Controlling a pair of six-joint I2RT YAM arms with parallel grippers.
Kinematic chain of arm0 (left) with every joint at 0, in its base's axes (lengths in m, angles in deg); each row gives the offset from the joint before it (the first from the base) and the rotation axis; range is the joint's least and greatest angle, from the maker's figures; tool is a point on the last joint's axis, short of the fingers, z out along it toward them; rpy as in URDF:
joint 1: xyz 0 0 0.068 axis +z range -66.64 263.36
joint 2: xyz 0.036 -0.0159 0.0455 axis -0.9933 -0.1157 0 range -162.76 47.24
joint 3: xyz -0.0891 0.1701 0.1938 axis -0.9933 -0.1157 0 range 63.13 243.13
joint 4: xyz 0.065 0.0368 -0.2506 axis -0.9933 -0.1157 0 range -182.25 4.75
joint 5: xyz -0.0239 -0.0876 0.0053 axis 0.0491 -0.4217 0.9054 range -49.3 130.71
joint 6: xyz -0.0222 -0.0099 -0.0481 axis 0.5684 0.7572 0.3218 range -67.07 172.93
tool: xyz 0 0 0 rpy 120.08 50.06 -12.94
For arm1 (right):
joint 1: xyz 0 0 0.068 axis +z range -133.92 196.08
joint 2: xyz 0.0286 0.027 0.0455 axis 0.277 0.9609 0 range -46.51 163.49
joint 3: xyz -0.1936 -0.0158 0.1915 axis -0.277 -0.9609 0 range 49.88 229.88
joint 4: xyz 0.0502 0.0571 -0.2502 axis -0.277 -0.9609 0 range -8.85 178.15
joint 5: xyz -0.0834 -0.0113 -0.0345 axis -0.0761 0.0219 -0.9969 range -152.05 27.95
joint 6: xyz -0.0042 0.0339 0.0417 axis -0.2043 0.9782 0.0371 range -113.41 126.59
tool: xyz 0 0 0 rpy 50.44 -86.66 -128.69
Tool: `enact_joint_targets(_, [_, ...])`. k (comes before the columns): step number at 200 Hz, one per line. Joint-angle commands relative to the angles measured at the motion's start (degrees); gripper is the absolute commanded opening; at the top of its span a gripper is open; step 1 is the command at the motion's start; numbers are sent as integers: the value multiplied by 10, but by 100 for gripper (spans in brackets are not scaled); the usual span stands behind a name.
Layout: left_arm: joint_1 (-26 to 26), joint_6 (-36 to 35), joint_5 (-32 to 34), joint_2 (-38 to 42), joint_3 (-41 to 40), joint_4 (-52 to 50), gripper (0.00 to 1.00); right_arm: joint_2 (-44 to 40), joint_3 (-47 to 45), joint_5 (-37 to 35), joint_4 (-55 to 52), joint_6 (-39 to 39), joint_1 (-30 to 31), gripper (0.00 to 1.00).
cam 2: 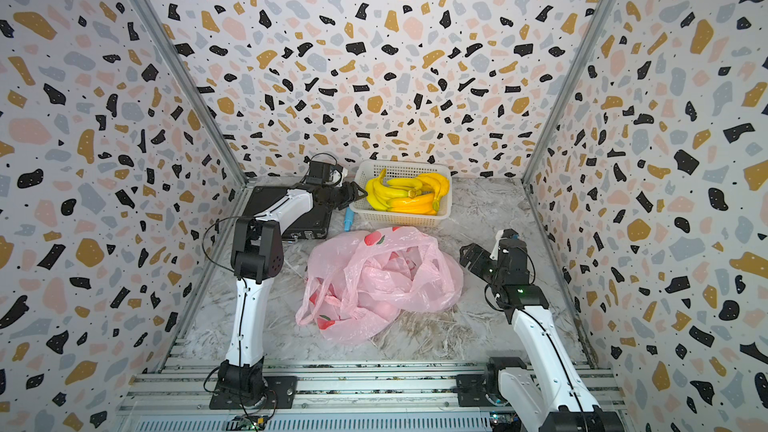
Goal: Place the banana into a plastic bag & tie a knot
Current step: Move the basket to the center of the board.
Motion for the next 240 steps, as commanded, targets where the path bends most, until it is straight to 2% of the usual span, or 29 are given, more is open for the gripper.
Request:
enact_joint_targets(1, [-19,-11,-35,-18,61,17,55,1,-1,9,9,0,-2,92])
enact_joint_targets(21, [-33,-32,-39,-42,102,-8,45,0,-1,6,8,-1,-2,92])
enact_joint_targets(46, [-59,-76,-39,-56,133,-38,37,-1,-1,2,6,0,-2,92])
enact_joint_targets(104, [-102,-136,-79,-80,185,-99,36,-4,0,3,2,0,-2,91])
enact_joint_targets(141, [-126,-168,-109,-82,187,-121,30,-7,-1,-2,1,0,-2,91])
enact_joint_targets(173, [-138,-208,-133,-63,168,-145,29,-4,-3,-1,5,1,-2,91])
enact_joint_targets(213, [-141,-258,-187,-73,199,-205,25,-3,-4,3,8,2,-2,89])
enact_joint_targets(231, [-147,-281,-209,-73,203,-226,25,-4,-6,7,11,1,-2,88])
enact_joint_targets(240, [-150,-283,-206,-69,202,-227,29,-3,-5,8,12,1,-2,88])
